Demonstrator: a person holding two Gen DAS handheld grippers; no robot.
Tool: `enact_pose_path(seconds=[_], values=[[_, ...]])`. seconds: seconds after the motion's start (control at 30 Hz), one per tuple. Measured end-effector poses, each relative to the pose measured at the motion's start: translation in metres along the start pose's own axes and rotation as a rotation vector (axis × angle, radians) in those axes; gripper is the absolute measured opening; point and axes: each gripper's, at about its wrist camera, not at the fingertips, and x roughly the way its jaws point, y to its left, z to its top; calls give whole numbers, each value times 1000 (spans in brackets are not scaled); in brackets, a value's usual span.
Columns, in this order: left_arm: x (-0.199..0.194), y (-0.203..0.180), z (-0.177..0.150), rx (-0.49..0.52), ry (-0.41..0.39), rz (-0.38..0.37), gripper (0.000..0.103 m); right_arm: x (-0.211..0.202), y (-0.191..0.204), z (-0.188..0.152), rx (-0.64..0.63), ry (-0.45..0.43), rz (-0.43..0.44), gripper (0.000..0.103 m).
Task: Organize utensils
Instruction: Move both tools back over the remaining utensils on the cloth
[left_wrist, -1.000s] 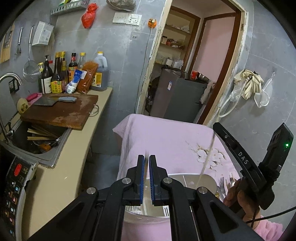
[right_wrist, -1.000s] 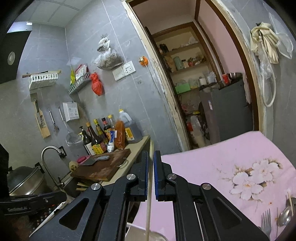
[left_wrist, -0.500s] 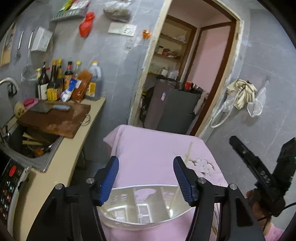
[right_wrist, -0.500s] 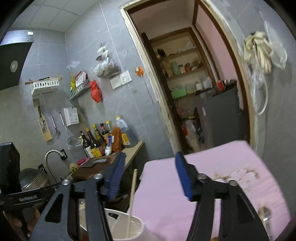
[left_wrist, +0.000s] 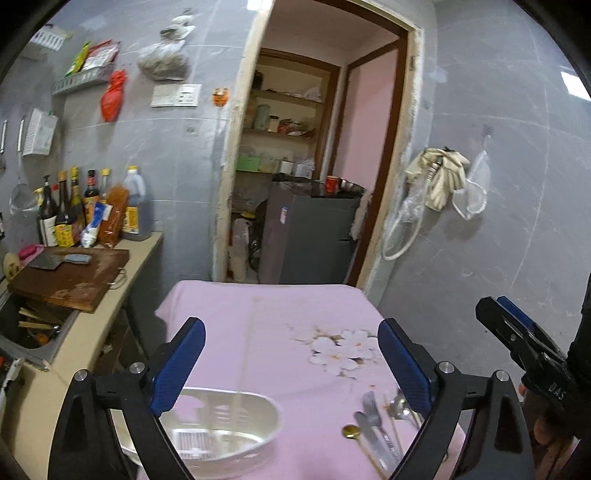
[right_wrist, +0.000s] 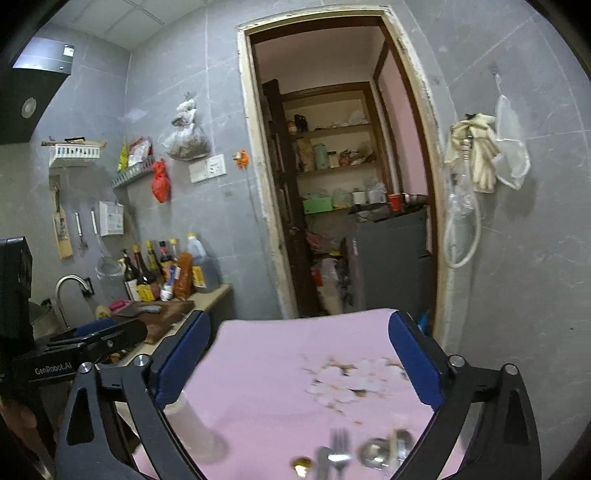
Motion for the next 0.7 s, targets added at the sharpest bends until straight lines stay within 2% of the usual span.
enact_pose_path(seconds=[0.13, 0.3, 0.43, 0.7], values=[[10, -27, -10, 0, 11, -19, 95, -7, -29, -4, 6, 21, -29, 102], [25, -49, -26, -11, 44, -23, 95, -6, -65, -17, 15, 70, -61, 102], [40, -62, -40, -19, 99, -19, 95, 3, -91, -32, 32, 133, -79, 102], [70, -75, -78, -30, 241, -5, 95, 43, -133, -77, 112, 291, -40, 101]])
